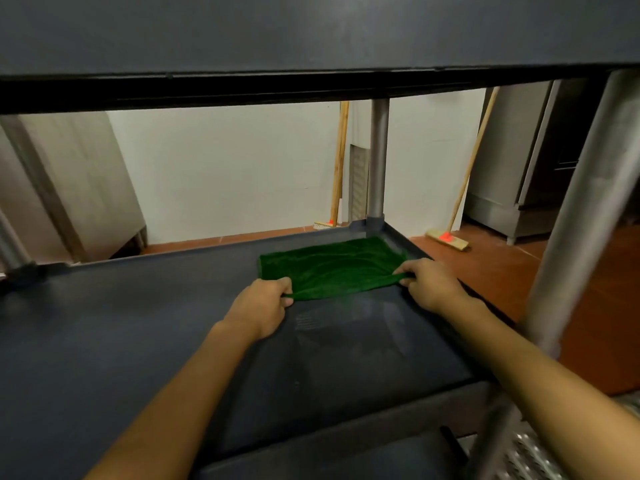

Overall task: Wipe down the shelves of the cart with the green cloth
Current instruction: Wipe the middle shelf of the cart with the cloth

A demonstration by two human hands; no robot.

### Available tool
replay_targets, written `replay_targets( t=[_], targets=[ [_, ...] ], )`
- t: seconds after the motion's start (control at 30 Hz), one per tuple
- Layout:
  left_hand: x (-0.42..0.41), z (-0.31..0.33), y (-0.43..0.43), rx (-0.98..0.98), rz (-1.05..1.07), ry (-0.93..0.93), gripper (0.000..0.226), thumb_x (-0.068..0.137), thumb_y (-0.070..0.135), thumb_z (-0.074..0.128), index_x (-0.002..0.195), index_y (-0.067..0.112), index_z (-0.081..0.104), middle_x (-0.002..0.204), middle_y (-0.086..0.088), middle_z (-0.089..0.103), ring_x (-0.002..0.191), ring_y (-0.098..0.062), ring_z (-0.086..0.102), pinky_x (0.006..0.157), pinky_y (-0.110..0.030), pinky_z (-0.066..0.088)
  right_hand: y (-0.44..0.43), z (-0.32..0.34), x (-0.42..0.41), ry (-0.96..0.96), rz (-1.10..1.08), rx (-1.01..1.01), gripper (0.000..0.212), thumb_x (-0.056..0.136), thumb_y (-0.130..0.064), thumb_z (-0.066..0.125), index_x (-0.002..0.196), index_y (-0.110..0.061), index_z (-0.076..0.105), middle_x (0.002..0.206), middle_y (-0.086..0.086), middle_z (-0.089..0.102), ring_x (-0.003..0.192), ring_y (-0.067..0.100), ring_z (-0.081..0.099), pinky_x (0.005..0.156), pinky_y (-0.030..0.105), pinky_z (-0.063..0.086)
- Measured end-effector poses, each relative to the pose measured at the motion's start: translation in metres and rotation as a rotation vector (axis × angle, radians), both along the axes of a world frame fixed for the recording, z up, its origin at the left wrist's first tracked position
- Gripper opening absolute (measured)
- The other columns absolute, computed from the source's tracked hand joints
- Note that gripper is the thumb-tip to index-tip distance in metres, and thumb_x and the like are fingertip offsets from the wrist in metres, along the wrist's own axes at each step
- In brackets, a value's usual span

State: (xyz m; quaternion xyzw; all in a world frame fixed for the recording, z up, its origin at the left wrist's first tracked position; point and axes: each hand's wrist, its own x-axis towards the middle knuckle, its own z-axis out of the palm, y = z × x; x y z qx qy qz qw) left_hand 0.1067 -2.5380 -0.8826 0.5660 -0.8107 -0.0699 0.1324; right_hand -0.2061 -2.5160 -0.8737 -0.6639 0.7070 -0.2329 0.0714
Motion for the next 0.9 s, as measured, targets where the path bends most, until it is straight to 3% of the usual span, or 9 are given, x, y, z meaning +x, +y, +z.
replay_targets(
  t=[0.3, 0.73, 0.9],
  targets=[
    [0.011, 0.001, 0.035, -0.024, -0.038, -0.03, 0.015, 0.101, 0.015, 0.049, 0.112, 0.013, 0.057, 0.118, -0.015, 0.067, 0.106, -0.034, 0.062, 0.089, -0.048, 0.053, 0.039, 0.002, 0.002, 0.139, 0.063, 0.015, 0.035, 0.094, -0.013, 0.052, 0.125, -0.024, 0.065, 0.127, 0.009, 0.065, 0.113, 0.03, 0.06, 0.091, 0.039, 0.05],
    [0.023, -0.001, 0.089, -0.16, -0.147, -0.093, 0.01, 0.101, 0.021, 0.05, 0.108, 0.017, 0.055, 0.107, -0.007, 0.072, 0.098, -0.03, 0.066, 0.079, -0.042, 0.053, 0.089, -0.003, 0.0, 0.19, 0.114, -0.044, 0.034, 0.095, -0.014, 0.055, 0.125, -0.025, 0.067, 0.129, -0.001, 0.066, 0.12, 0.025, 0.059, 0.096, 0.036, 0.047],
    [0.032, -0.002, 0.106, -0.168, -0.166, -0.022, 0.019, 0.101, 0.026, 0.053, 0.116, 0.017, 0.061, 0.116, -0.005, 0.072, 0.104, -0.027, 0.067, 0.085, -0.04, 0.054, 0.11, -0.002, -0.003, 0.17, 0.164, -0.054, 0.035, 0.093, -0.009, 0.057, 0.123, -0.023, 0.068, 0.128, -0.005, 0.066, 0.123, 0.019, 0.058, 0.101, 0.035, 0.045]
  ],
)
